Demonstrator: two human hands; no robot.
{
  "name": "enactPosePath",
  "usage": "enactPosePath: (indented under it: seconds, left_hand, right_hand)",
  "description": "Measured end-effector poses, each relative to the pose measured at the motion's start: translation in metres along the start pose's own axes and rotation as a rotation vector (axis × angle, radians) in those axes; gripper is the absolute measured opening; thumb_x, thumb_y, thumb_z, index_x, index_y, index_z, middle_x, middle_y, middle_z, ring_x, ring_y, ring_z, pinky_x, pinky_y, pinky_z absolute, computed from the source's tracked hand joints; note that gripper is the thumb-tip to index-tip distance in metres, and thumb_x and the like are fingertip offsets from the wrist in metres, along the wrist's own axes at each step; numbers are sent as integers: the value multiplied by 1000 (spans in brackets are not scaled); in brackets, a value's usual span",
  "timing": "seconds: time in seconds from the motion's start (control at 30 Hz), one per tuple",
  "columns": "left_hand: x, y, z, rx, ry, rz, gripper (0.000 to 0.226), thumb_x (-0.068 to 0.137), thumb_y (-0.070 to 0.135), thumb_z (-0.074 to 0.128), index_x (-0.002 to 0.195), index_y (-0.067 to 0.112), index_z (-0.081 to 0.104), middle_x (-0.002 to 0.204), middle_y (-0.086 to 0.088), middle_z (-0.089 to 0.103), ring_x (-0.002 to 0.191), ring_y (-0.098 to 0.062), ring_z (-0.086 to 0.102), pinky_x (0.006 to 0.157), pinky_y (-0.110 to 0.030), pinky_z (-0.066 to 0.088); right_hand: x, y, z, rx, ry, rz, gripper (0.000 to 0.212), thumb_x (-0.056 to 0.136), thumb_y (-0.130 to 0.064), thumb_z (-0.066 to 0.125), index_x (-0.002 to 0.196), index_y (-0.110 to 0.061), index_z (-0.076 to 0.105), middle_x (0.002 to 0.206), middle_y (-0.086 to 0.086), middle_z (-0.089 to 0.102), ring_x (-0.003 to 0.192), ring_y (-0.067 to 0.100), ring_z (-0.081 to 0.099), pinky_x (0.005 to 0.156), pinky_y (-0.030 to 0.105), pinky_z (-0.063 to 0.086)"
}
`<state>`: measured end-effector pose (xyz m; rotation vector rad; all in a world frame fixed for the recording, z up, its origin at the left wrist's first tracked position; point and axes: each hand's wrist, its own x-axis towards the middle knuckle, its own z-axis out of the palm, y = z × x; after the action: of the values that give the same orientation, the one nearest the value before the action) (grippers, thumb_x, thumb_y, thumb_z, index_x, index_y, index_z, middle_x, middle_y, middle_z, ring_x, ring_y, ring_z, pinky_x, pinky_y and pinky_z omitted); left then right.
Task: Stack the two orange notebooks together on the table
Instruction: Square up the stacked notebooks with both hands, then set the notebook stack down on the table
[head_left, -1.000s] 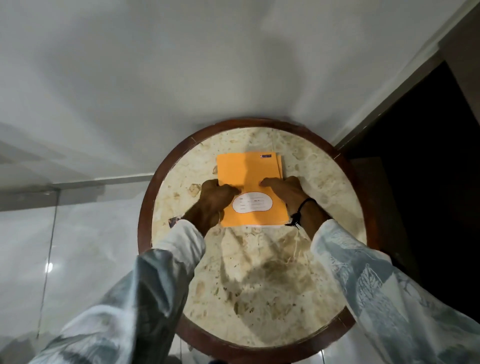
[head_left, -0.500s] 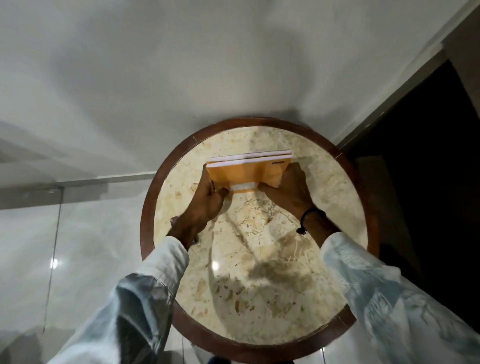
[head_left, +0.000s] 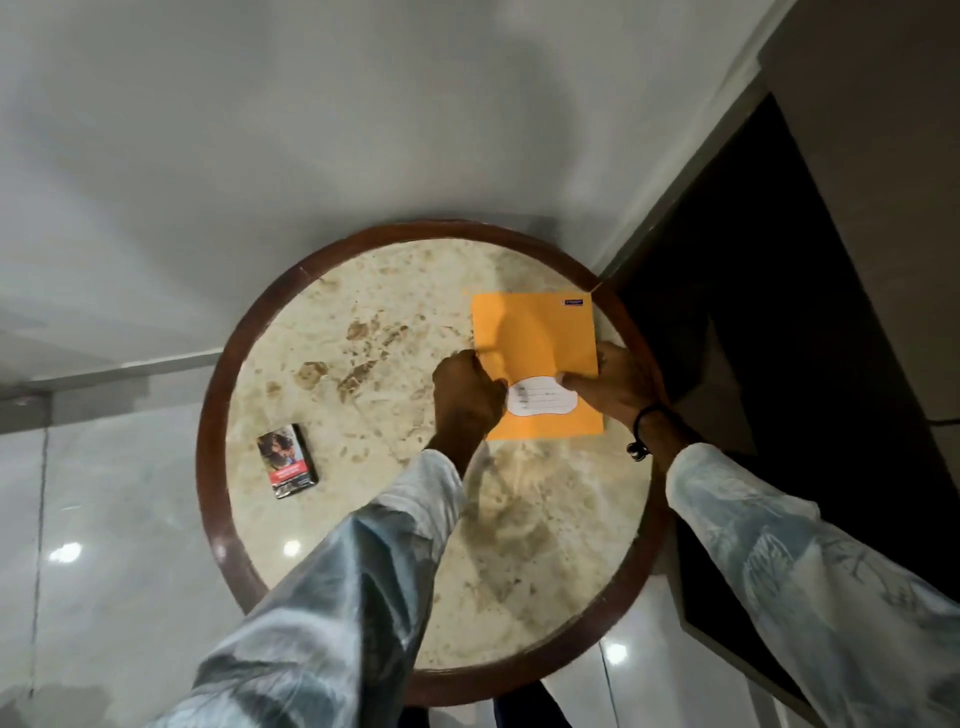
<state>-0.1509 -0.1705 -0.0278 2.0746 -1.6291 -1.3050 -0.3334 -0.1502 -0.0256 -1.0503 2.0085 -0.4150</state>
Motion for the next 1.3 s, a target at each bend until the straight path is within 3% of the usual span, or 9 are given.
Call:
enactPosePath:
  seconds: [0.1,0.3,0.53,0.67,0.87,1.07,1.13,1.23,1.3]
  left_hand:
    - [-7,13,20,-11,67,-67,18,86,5,62,96,-9,68,108,-31,72,108,-46,64,84,-48,54]
    - [-17,25,29,140,108,-202,30,98,13,54,122,2,68,139,-22,51,132,-43,47,100,-48,49]
    - [-15,10,26,28,143,-105,17,82,10,71,87,-6,73,104,-30,72,96,-45,67,73,-46,55]
    - [-16,2,20,20,128,-59,21,80,16,76,78,-2,66,97,-27,72,92,-43,67,63,-35,42]
    - [-44,-64,-55,107,282,-41,39,98,26,61,132,7,66,131,-21,65,124,-40,60,98,-43,49]
    - [-105,-169,-116,402,447,-52,42,97,26,55,131,1,57,127,-26,60,111,-47,60,86,-50,52]
    - [-122,-200,-114,462,405,-89,62,97,36,54,144,-3,46,142,-31,52,123,-50,55,97,-53,49]
    - [-133,-235,-98,451,262,-97,95,97,59,47,161,-4,16,171,-29,14,160,-47,16,130,-58,18]
    - [-135,-254,-88,439,224,-59,105,96,68,42,164,-1,2,175,-24,-5,164,-40,-4,134,-56,4]
  right_hand:
    - [5,8,-7,-25,-12,-5,36,80,-14,81,109,4,70,111,23,74,104,37,69,78,32,49]
    - [-1,4,-9,-152,20,-52,34,78,-24,82,96,3,73,102,21,77,95,36,72,81,45,61]
    - [-8,-2,-8,-245,58,10,40,79,-32,80,100,1,73,102,18,76,94,34,73,68,34,55]
    - [-14,-5,-8,-286,91,-3,44,80,-37,77,106,-2,72,109,17,75,100,35,71,70,33,53]
    - [-58,-44,35,-298,116,-173,48,86,-40,69,126,-15,63,120,10,68,123,31,57,95,43,50]
    - [-111,-103,151,-229,-133,-251,55,85,-40,70,133,-16,57,120,14,66,125,35,54,102,42,45]
    - [-122,-120,185,-206,-156,-256,59,82,-40,72,134,-17,56,121,14,67,125,35,56,101,42,48]
    - [-132,-136,227,-215,-207,-292,66,79,-37,74,138,-18,51,129,16,63,126,37,55,104,43,47]
    - [-136,-142,251,-251,-215,-327,70,78,-37,75,139,-18,49,134,18,56,127,40,53,104,45,47]
